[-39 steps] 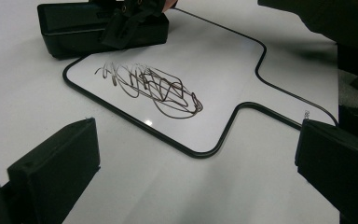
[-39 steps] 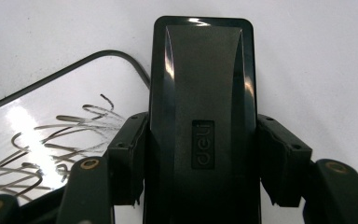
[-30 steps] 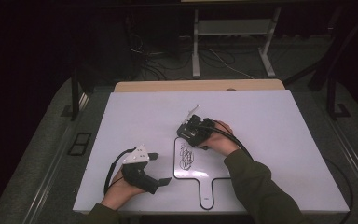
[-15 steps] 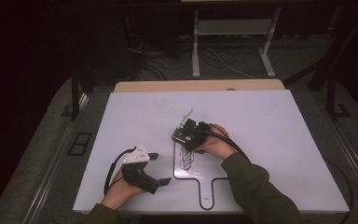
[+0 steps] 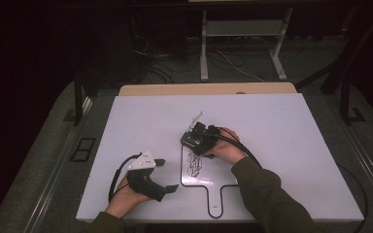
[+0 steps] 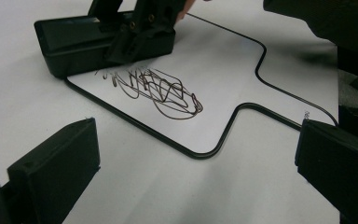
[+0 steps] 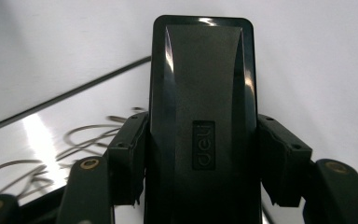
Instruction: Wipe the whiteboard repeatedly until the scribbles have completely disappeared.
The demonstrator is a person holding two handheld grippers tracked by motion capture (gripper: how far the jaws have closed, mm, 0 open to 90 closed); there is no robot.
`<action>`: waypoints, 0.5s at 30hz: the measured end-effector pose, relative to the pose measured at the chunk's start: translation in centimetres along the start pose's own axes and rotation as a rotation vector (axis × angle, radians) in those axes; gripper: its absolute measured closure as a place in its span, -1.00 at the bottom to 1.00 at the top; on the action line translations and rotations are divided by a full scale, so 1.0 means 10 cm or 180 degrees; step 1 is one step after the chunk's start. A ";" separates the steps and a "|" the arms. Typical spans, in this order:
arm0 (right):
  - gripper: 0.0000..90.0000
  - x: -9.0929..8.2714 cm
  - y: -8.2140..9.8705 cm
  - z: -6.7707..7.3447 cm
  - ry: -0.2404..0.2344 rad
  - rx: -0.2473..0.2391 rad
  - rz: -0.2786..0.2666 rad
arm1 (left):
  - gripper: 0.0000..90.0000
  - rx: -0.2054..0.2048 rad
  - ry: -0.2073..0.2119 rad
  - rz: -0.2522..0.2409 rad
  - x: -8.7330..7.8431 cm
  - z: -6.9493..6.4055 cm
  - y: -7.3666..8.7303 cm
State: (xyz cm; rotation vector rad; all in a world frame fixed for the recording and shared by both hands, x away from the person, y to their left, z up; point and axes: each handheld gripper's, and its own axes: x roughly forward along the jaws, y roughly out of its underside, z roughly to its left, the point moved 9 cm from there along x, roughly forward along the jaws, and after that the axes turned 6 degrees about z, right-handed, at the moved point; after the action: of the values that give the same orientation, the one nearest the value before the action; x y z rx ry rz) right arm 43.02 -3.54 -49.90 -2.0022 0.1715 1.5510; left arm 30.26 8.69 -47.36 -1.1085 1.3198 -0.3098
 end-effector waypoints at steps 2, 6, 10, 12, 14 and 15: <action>-0.14 -0.01 0.00 0.07 -0.0004 -0.0062 0.0005 | -1.00 -0.0011 0.0010 0.0001 0.00 -0.01 0.00; -0.14 -0.03 0.01 0.16 -0.0010 -0.0137 -0.0017 | -1.00 -0.0012 0.0006 0.0002 0.00 -0.01 0.00; -0.14 -0.02 0.01 0.08 0.0014 -0.0096 -0.0013 | -1.00 -0.0002 0.0001 0.0004 0.00 -0.01 0.00; -0.14 0.00 0.00 0.01 0.0031 -0.0029 -0.0012 | -1.00 -0.0012 0.0001 0.0000 0.00 -0.01 0.00; -0.14 0.01 -0.01 -0.05 0.0065 -0.0006 0.0006 | -1.00 -0.0013 -0.0001 0.0001 0.00 0.00 0.00; -0.14 0.02 -0.01 -0.06 0.0052 0.0014 0.0015 | -1.00 -0.0016 -0.0001 -0.0003 0.00 0.00 0.00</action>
State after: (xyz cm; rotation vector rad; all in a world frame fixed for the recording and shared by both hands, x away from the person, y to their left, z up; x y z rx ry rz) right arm 43.64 -3.70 -49.93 -2.0129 0.1860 1.5362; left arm 30.23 8.67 -47.35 -1.1132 1.3206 -0.3071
